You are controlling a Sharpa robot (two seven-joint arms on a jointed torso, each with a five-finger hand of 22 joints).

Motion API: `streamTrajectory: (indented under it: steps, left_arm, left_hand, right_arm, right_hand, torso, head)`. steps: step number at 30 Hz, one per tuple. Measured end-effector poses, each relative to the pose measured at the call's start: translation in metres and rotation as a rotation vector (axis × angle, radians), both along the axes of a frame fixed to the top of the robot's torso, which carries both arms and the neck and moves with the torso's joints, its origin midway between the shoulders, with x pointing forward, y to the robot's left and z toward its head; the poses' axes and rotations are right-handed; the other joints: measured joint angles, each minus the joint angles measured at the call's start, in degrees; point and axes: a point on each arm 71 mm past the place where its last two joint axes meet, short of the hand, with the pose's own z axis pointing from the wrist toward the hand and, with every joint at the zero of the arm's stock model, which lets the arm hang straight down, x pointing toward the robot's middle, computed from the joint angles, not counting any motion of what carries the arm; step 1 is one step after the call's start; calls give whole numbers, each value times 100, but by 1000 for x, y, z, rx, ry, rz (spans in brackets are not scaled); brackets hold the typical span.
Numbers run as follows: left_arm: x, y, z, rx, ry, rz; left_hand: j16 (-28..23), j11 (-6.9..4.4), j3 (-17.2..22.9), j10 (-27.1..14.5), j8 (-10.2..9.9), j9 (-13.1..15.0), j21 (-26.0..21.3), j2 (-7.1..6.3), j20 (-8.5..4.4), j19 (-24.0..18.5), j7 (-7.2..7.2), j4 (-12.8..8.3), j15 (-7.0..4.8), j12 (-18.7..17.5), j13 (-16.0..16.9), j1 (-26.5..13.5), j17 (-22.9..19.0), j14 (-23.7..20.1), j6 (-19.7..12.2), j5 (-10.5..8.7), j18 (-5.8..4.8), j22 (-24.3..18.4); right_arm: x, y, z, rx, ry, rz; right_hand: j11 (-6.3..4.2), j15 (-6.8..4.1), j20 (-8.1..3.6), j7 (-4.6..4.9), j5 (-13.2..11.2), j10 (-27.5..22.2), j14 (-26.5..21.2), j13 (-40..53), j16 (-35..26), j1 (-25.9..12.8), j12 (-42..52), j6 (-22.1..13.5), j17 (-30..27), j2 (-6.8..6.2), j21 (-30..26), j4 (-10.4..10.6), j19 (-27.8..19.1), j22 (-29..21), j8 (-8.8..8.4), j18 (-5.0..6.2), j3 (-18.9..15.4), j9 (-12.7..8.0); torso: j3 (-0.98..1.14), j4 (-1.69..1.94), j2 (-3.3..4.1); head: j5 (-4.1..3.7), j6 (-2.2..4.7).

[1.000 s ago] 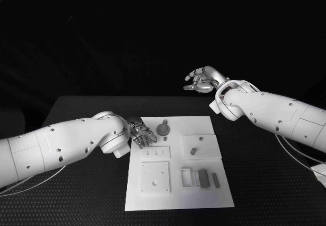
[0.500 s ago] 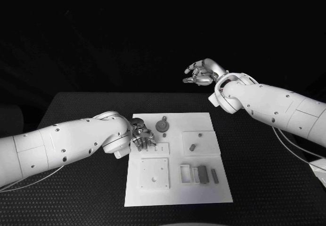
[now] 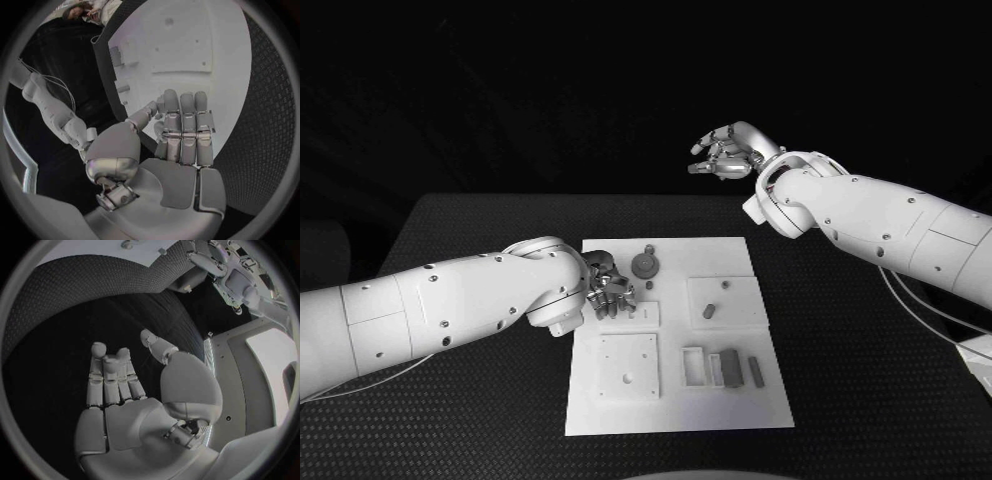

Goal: Assemble the parts on the task board

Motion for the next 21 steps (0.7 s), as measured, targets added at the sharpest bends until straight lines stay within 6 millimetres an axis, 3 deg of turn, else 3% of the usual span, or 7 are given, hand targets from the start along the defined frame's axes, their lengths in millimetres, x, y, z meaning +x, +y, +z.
streamTrajectory:
  steps: [21]
  left_arm:
    - [3, -6, -5, 44, -39, -17]
  left_hand:
    - [90, 1, 12, -3, -58, 81, 0, -52, 1, 0, 0, 11, -19, 52, -1, -52, -97, -20, 43, 0, 0, 73]
  right_arm:
    - [0, -1, 0, -3, 6, 8]
  right_hand:
    - [0, 0, 0, -7, 0, -41, 0, -21, 0, 29, 0, -1, 0, 29, 0, -32, 0, 0, 0, -1, -32, -10]
  torso:
    - [-3, 7, 2]
  head:
    - [-1, -52]
